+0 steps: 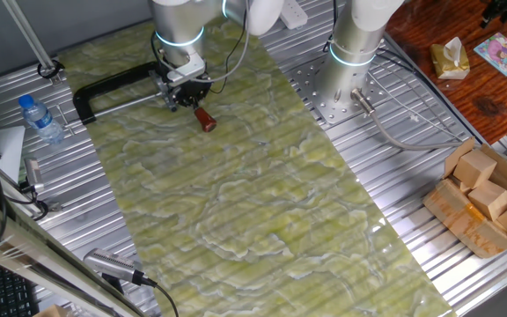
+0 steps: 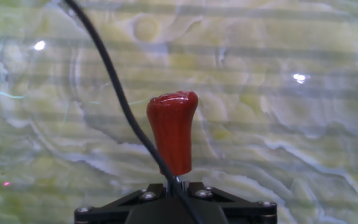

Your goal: Pull up the lever

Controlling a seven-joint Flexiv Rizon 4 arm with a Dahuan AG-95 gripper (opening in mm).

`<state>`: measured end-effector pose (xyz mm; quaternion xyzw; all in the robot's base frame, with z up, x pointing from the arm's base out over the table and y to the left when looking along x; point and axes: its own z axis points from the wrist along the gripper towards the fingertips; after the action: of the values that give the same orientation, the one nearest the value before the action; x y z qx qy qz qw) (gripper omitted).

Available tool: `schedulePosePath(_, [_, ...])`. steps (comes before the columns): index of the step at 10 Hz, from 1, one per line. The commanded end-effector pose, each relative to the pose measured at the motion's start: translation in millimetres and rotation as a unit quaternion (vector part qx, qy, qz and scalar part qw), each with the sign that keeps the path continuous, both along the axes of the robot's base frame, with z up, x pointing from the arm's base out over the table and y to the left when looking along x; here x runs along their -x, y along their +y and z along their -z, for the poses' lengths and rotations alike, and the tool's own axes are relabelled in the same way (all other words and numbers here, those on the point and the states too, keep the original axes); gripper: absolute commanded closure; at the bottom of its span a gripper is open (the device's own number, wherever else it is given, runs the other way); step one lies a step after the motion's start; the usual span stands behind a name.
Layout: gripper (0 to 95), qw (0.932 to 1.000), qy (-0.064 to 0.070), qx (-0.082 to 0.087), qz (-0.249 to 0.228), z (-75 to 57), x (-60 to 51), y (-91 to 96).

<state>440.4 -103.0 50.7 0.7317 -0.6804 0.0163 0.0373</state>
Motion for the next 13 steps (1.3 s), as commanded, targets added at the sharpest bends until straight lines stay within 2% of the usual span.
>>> schedulePosePath(1, [95.0,1.0,0.0,-0.002,0.003,-68.7,0.5,4.4])
schedulePosePath(13, [95.0,0.9998,0.002,0.002,-0.02,-77.5,-1.1,4.0])
